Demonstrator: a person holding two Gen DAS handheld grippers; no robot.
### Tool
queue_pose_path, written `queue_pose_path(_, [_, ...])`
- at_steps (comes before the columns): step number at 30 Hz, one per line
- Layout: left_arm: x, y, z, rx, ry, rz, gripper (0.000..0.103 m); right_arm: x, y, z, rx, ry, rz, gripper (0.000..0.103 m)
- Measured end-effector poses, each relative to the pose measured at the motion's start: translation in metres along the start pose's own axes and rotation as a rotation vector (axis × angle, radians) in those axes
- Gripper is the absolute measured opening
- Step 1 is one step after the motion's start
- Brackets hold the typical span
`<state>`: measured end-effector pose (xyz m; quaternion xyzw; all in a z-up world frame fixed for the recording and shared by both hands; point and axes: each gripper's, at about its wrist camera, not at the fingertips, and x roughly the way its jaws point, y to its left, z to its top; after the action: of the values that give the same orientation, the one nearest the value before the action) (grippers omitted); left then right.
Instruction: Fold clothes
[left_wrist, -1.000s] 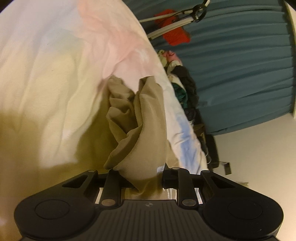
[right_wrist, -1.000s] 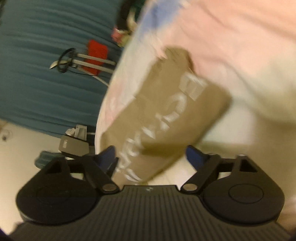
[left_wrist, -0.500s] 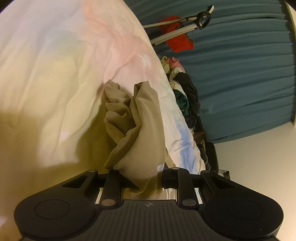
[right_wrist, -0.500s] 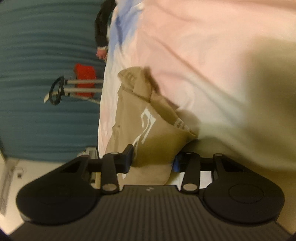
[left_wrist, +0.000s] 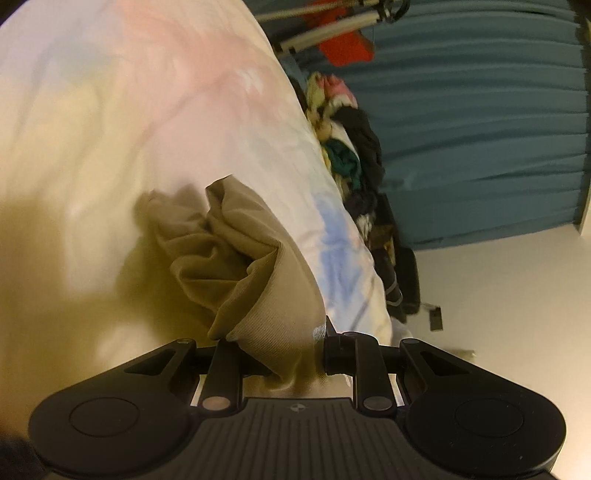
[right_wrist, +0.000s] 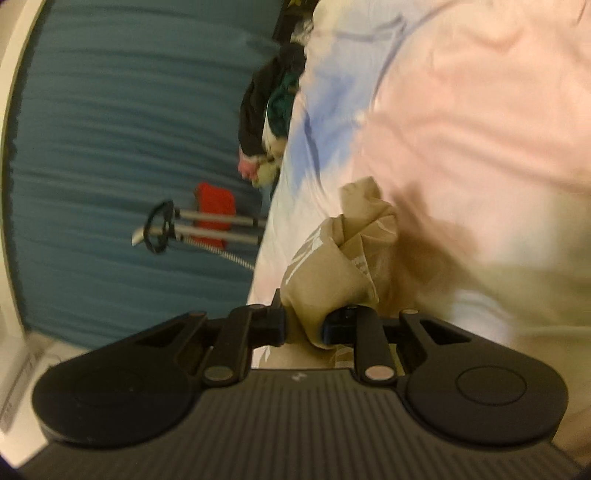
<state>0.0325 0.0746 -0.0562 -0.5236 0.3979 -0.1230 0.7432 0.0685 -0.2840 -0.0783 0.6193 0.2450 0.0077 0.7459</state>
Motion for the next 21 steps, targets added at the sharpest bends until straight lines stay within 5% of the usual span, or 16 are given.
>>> queue_pose_path(5, [0.034,-0.049,-0.015,0.026,0.099,0.041,0.024,-0.035,-0.002,0.041,0.033,-0.049,-0.01,0.021])
queue_pose_path(13, [0.168,-0.153,-0.001,0.203,0.203,0.106,0.024,0.007,0.012,0.155,0.003,-0.111,-0.072,0.021])
queue_pose_path(16, [0.221,-0.194,0.023,0.227,0.219,0.055,0.024,0.034,0.036,0.203,-0.029,-0.155,-0.066,0.021])
queue_pose_path(21, [0.284,-0.271,0.059,0.323,0.199,-0.126,0.024,0.064,0.084,0.268,-0.105,-0.275,0.077,0.021])
